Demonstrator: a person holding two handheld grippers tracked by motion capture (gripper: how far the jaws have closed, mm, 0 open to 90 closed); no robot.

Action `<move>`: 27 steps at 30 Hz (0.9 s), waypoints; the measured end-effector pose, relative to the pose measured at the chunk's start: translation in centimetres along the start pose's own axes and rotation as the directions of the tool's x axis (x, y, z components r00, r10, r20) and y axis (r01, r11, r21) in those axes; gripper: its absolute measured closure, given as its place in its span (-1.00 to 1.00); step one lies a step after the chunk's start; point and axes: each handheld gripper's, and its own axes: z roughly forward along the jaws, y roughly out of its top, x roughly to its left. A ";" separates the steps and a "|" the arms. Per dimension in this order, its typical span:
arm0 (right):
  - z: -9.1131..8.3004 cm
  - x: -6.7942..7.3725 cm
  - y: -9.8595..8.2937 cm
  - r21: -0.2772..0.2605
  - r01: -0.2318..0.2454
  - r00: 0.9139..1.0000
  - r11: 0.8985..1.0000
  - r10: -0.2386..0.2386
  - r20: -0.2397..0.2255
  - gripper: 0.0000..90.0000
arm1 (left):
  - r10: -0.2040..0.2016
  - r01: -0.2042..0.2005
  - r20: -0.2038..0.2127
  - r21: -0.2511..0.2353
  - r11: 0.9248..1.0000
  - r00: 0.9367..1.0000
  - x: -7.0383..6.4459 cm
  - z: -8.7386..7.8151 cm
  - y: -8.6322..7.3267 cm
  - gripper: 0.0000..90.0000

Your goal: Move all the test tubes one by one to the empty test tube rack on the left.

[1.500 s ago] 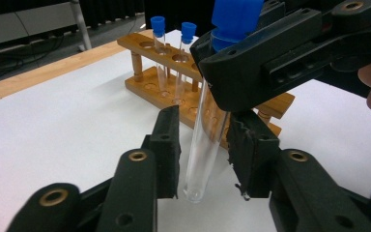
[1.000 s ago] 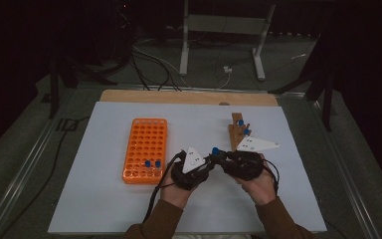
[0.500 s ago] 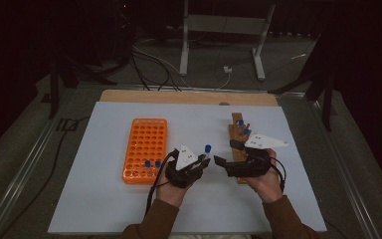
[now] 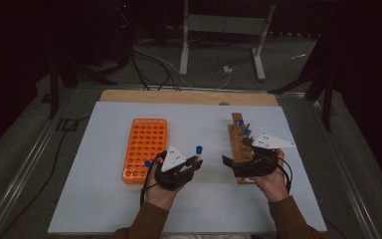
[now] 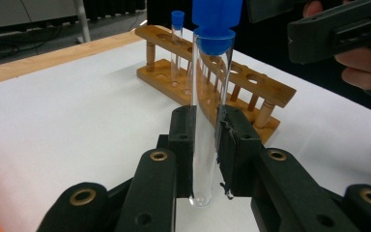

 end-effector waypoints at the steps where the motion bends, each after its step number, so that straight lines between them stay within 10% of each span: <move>1: -0.1 -0.1 0.0 0.001 -0.002 1.000 1.000 0.002 0.005 -0.98 | 0.002 -0.002 0.002 -0.002 1.000 1.000 0.1 -0.3 -0.1 0.74; 27: -1.5 -2.3 -1.5 -0.013 -0.043 0.995 0.999 0.044 0.094 -0.98 | -0.014 0.015 0.031 -0.046 0.999 0.999 4.5 -9.2 -2.9 0.74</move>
